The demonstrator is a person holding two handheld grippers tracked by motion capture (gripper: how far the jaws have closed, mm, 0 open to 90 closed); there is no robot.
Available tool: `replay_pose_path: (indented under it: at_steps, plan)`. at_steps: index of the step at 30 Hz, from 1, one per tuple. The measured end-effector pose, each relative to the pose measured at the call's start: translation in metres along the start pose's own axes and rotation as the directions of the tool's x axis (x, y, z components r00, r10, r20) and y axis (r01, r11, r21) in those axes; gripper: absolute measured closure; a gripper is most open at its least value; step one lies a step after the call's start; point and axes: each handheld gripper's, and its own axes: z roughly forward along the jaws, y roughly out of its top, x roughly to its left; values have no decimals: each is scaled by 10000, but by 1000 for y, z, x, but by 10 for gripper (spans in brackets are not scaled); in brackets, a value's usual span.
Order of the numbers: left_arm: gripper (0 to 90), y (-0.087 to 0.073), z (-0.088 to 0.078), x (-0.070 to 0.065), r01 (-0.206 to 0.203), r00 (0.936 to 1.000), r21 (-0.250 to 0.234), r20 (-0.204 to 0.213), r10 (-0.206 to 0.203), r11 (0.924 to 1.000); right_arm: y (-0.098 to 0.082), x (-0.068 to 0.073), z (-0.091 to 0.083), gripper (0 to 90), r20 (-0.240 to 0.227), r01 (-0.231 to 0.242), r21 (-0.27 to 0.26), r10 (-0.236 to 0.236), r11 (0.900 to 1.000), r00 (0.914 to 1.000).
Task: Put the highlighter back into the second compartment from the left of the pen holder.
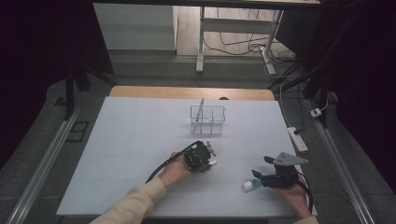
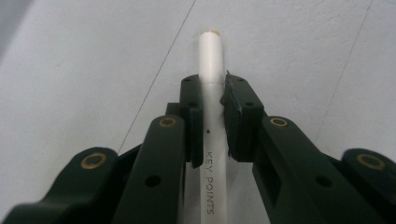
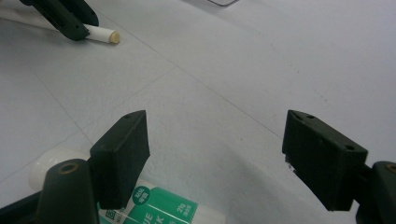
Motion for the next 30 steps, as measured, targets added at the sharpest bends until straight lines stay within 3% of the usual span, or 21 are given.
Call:
replay_pose_path:
  at_steps: [7,16,23,30]
  plan:
    - [784,-2,-2,2,-75,9999,-177,88,76,9998,0,0,0,224,18,-31,-2,31,10000,10000]
    - [784,-7,-21,14,287,9987,-997,449,-243,9946,0,-1,-1,225,43,-3,-20,3,10000,10000]
    - [784,-10,-41,20,382,9985,-1812,453,-304,9827,0,-1,-1,226,75,21,-32,-21,10000,10000]
    - [784,-15,-62,28,584,9981,-2648,344,-511,9625,0,-1,-1,226,83,31,-49,-30,10000,10000]
